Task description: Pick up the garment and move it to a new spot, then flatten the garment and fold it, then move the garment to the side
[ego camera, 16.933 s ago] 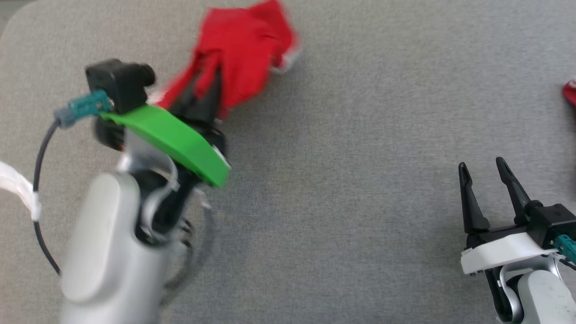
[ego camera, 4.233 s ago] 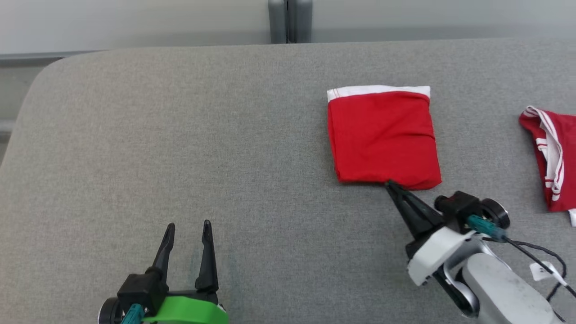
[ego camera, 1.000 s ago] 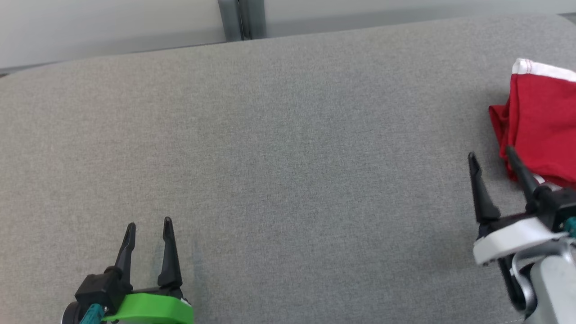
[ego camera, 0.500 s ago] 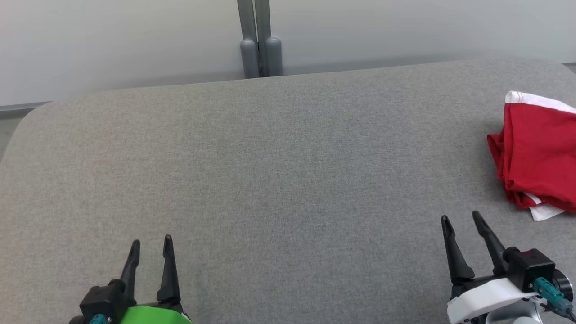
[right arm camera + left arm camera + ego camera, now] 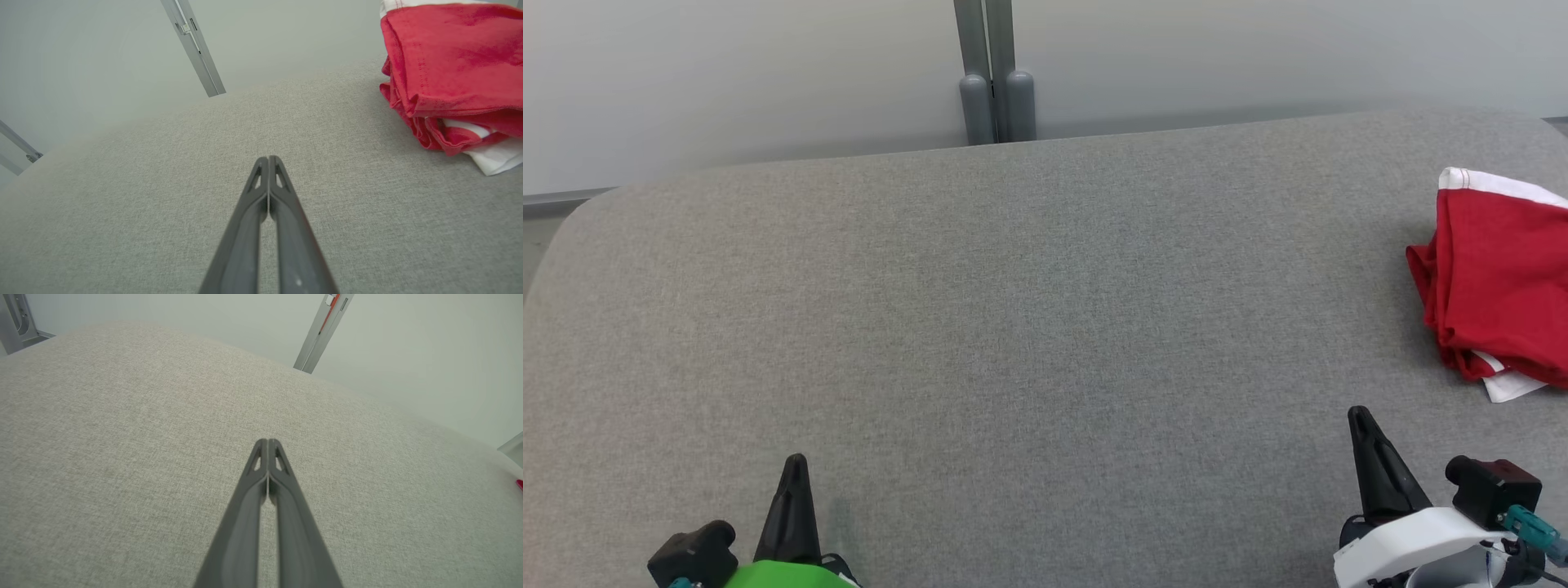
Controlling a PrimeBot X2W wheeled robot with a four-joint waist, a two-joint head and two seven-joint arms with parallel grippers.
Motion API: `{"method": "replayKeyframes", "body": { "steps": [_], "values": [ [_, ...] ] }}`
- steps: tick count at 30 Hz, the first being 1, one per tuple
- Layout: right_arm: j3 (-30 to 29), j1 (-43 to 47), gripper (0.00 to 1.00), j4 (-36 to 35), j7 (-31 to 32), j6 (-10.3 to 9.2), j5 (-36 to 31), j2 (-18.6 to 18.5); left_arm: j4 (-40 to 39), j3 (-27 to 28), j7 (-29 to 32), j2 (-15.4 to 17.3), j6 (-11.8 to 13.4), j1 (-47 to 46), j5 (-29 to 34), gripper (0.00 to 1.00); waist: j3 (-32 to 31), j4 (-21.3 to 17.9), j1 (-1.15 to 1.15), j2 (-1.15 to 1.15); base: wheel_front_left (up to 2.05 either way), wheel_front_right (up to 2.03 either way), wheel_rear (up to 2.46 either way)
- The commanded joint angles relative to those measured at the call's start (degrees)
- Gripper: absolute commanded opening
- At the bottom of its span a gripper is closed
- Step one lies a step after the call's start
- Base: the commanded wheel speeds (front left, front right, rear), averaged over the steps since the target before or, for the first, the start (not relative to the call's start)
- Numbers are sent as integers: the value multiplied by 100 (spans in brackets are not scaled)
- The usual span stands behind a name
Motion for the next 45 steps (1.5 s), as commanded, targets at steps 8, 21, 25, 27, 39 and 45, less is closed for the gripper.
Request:
{"method": "replayKeyframes", "body": {
  "steps": [8,21,25,27,39,45],
  "values": [
    [-77,-210,0,-22,197,-1,995,-20,-57,132,220,46,-92,-252,-903,0,-28,2,0,0,0,0,0],
    [-158,-349,0,37,459,-1,2177,6,-45,263,511,67,-163,-402,-1975,0,-71,5,0,0,0,0,0],
    [-184,-389,0,55,534,-2,2501,15,-41,299,595,71,-184,-443,-2266,0,-84,6,0,0,0,0,0],
    [-198,-409,0,62,572,-1,2658,20,-39,317,633,73,-194,-462,-2408,0,-91,7,0,0,0,0,0],
    [-278,-514,0,109,784,-1,3532,54,-27,425,860,83,-248,-577,-3202,0,-130,10,0,0,0,0,0],
    [-317,-558,0,131,886,-1,3927,73,-22,473,965,86,-276,-632,-3566,0,-150,11,0,0,0,0,0]
  ]
}}
